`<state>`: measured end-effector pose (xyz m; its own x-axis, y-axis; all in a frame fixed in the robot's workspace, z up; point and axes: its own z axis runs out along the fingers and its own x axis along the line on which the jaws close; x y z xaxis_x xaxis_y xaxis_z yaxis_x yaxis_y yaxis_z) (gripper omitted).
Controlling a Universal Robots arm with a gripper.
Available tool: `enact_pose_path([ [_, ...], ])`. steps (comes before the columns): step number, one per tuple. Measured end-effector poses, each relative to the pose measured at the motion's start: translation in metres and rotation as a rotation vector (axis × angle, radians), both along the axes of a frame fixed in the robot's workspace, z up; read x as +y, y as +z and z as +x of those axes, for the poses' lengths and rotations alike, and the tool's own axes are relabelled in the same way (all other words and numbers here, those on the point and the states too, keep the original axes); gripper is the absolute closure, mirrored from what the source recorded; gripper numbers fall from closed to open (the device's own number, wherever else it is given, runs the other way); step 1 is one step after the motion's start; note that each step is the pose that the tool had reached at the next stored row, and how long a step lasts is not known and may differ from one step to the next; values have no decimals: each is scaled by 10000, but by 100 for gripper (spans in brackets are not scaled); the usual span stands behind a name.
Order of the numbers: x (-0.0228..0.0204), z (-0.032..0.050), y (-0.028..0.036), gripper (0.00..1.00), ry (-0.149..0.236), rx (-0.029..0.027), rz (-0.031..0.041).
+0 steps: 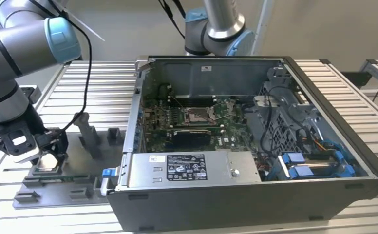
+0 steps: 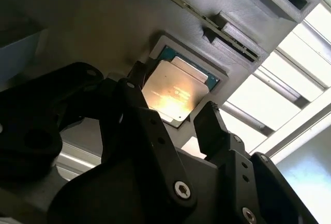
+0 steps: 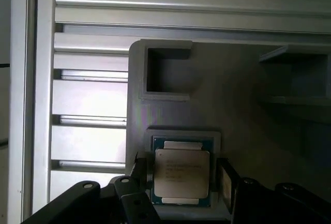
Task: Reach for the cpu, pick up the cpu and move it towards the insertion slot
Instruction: 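Pick up the cpu and move it towards the insertion slot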
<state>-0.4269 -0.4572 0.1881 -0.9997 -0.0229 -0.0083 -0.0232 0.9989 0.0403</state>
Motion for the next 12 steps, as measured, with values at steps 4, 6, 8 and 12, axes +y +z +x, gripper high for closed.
enact_pose_path([
  [4,0,-1,-3,0,1,4,-2],
  [6,-5,-1,-5,0,0,3,-1],
  [8,-7,0,-10,0,0,2,0],
  [12,-9,-1,-12,0,0,3,-2],
])
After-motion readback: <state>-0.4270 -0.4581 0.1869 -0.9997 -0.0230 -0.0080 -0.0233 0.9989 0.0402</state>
